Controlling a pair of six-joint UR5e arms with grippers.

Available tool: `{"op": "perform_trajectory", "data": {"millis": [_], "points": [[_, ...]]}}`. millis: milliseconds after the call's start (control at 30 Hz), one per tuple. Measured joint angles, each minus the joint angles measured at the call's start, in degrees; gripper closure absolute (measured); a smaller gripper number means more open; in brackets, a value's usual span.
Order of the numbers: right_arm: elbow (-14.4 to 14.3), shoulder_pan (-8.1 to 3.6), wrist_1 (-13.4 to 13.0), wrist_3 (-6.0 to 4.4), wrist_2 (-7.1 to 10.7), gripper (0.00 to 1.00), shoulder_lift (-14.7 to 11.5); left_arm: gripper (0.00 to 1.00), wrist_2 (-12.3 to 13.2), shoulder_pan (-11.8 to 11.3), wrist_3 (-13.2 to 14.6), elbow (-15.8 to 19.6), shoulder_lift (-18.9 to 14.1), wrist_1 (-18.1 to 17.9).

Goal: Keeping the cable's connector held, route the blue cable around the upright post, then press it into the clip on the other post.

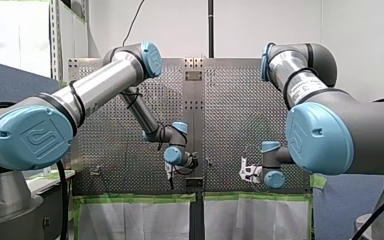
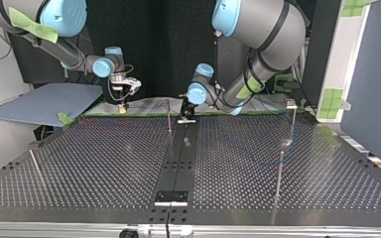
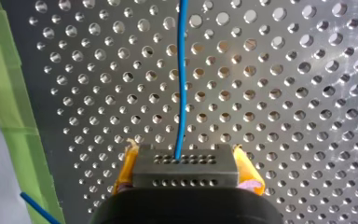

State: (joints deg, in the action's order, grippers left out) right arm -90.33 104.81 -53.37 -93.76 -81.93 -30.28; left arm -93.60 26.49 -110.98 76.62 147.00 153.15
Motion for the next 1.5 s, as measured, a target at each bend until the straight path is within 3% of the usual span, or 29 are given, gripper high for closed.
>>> {"op": "perform_trajectory", "data": {"millis": [33,100,133,167,200,233,300,533,867,1167,1500], "points": [[0.04,0.0,0.15,0.08,-0.01,1.0,0.0,0.7,-0.18,0.02,0.5,0.0,0.0,0.18],[0.09,0.0,0.37,0.21,-0.01,1.0,0.0,0.57,-0.4,0.05,1.63,0.0,0.0,0.48],[0.11,0.0,0.42,0.24,-0.01,1.0,0.0,0.57,-0.46,0.05,2.1,0.0,-0.01,0.54],[0.14,0.0,0.46,0.27,0.0,1.0,0.0,0.48,-0.47,0.06,2.69,0.0,-0.01,0.6],[0.17,0.0,0.49,0.29,0.0,1.0,0.0,0.29,-0.45,0.07,3.14,0.0,-0.01,0.61],[0.19,0.0,0.5,0.3,0.0,1.0,0.0,0.29,-0.42,0.09,3.53,0.0,-0.01,0.63],[0.24,0.0,0.53,0.31,0.01,1.0,0.0,0.01,-0.42,0.13,4.23,0.0,-0.04,0.72],[0.27,0.0,0.54,0.32,0.0,1.0,0.03,0.01,-2.21,0.38,6.87,0.0,-0.04,2.32],[0.27,0.0,0.74,0.32,0.01,1.0,0.01,0.01,-3.46,0.96,11.58,0.01,-1.09,7.42],[0.27,-0.05,1.04,0.33,0.17,1.0,0.01,0.01,-4.81,2.35,12.07,0.03,-1.94,11.63],[0.26,-0.34,1.06,0.35,0.4,1.0,0.01,0.01,-6.56,3.68,12.03,0.02,-3.68,11.62]]}}
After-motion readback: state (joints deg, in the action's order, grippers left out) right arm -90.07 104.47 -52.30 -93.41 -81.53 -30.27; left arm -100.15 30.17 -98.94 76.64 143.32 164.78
